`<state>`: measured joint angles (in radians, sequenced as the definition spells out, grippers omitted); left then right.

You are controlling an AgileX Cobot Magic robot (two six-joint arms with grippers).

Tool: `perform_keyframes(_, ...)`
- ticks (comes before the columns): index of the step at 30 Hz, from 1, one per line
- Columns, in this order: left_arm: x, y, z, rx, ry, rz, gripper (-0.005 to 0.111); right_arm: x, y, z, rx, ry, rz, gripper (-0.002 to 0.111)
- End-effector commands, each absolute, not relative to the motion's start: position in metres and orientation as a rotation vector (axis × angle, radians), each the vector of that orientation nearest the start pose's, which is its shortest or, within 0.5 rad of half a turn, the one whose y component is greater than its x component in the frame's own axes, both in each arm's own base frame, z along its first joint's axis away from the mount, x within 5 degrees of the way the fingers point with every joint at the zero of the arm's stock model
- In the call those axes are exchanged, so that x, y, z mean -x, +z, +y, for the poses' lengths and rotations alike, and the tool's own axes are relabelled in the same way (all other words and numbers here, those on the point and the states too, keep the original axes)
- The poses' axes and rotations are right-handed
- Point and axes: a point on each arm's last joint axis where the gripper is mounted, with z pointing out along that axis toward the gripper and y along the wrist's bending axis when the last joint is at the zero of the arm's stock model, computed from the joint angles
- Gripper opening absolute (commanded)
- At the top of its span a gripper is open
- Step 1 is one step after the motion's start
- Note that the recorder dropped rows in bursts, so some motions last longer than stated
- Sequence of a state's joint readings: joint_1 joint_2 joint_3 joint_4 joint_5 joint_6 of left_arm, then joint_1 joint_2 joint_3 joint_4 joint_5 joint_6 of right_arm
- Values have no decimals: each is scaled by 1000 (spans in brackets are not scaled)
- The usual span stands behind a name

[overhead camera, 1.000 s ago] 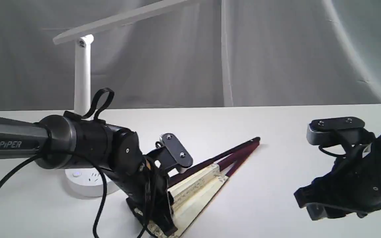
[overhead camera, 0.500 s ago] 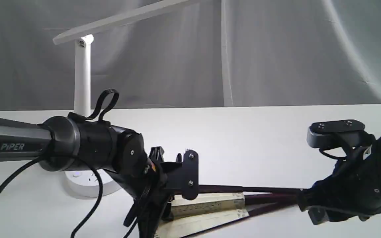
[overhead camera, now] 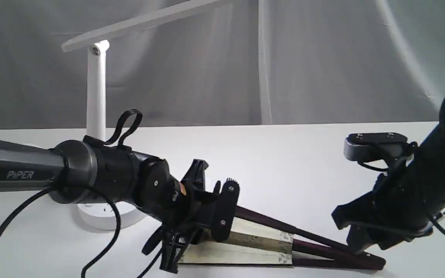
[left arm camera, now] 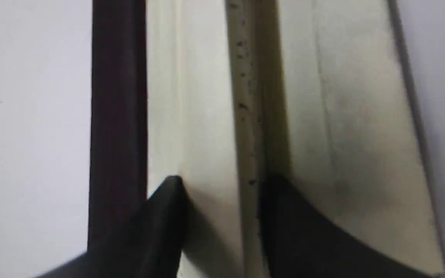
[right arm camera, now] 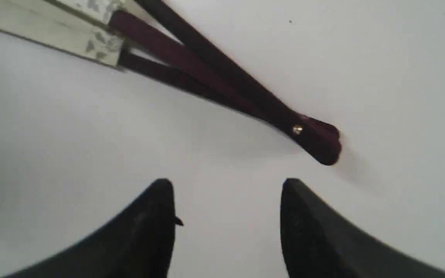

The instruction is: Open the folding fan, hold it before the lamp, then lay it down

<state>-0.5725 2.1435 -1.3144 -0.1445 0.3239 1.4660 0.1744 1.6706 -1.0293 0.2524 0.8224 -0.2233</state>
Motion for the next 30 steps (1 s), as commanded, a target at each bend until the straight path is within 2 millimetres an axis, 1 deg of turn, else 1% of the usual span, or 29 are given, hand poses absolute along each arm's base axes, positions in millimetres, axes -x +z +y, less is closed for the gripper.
perform_keyframes(1, -361, 109, -238, 2980, -314, -2132, 31, -317, 202, 76, 415, 357, 2920, 44)
perform_keyframes(3, -361, 110, -238, 2935, -294, -2216, 31, -325, 201, 79, 418, 379, 2935, 44)
perform_keyframes(6, -362, 112, -238, 2901, -279, -2275, 31, -336, 201, 81, 427, 385, 2939, 44)
perform_keyframes(10, -362, 120, -239, 2906, -289, -2302, 31, -347, 208, 84, 439, 386, 2913, 44)
perform_keyframes(12, -362, 128, -239, 2918, -301, -2311, 31, -351, 212, 85, 445, 389, 2904, 44)
perform_keyframes(15, -360, 136, -239, 2891, -264, -2376, 38, -358, 216, 86, 458, 399, 2916, 44)
perform_keyframes(19, -359, 144, -241, 2819, -179, -2520, 47, -371, 211, 84, 442, 439, 2957, 44)
perform_keyframes(22, -359, 145, -242, 2772, -130, -2589, 47, -377, 210, 84, 422, 453, 2946, 44)
perform_keyframes(24, -358, 143, -241, 2758, -122, -2596, 47, -379, 209, 83, 439, 440, 2922, 44)
perform_keyframes(26, -358, 144, -241, 2697, -92, -2663, 47, -381, 209, 83, 450, 432, 2903, 44)
perform_keyframes(28, -358, 148, -241, 2528, -12, -2841, 47, -382, 207, 83, 454, 427, 2895, 45)
perform_keyframes(30, -357, 154, -241, 2340, 75, -3009, 47, -386, 201, 84, 466, 439, 2929, 50)
